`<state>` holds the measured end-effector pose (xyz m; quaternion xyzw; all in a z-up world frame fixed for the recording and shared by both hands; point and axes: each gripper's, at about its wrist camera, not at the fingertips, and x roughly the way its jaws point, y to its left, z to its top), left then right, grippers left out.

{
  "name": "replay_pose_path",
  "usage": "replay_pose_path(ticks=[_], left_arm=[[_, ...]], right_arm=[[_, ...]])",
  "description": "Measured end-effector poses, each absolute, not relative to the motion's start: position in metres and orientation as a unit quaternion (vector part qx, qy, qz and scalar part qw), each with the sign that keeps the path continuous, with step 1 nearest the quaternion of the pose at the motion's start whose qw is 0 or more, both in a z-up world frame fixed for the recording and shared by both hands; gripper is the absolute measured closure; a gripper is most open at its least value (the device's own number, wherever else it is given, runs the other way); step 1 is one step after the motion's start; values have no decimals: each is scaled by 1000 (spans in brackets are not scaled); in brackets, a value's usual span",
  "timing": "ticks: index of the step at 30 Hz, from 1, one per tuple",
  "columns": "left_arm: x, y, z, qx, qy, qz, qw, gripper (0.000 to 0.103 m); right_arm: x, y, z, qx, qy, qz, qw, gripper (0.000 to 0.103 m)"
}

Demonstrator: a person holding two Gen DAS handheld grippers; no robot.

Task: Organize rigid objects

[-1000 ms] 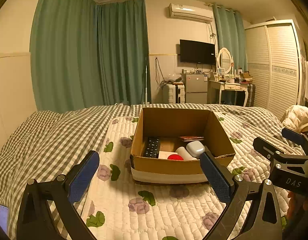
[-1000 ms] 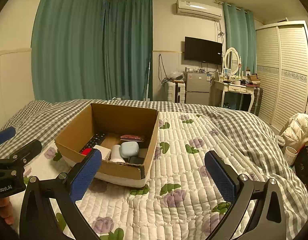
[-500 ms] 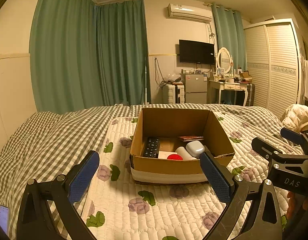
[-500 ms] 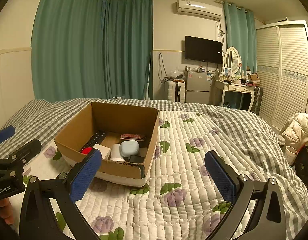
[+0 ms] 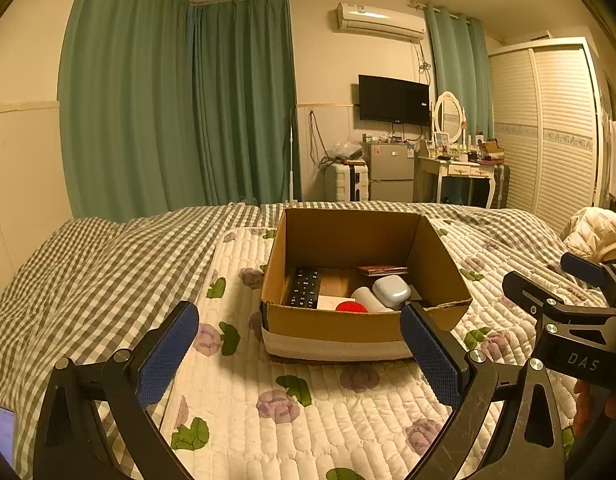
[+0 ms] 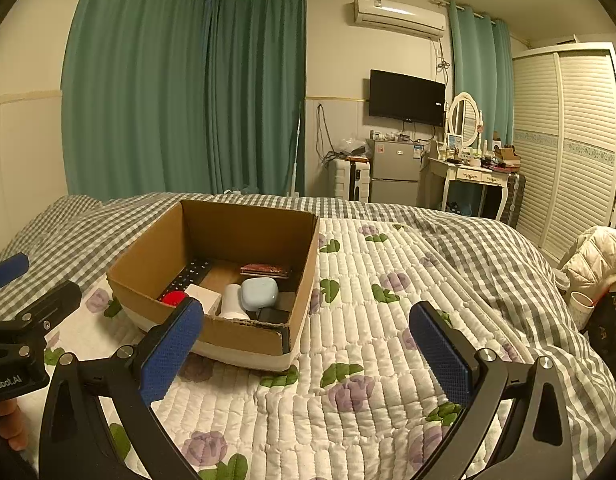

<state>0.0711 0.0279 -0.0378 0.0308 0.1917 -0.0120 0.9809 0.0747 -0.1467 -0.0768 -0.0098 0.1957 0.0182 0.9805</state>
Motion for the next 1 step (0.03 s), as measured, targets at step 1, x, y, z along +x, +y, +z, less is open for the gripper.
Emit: replay_pose_path(ticks=[1], left_arm=[[71,28,-38,31,192,-12,981,0]], right_arm=[[75,-146,-77,-11,196,18,980,0]])
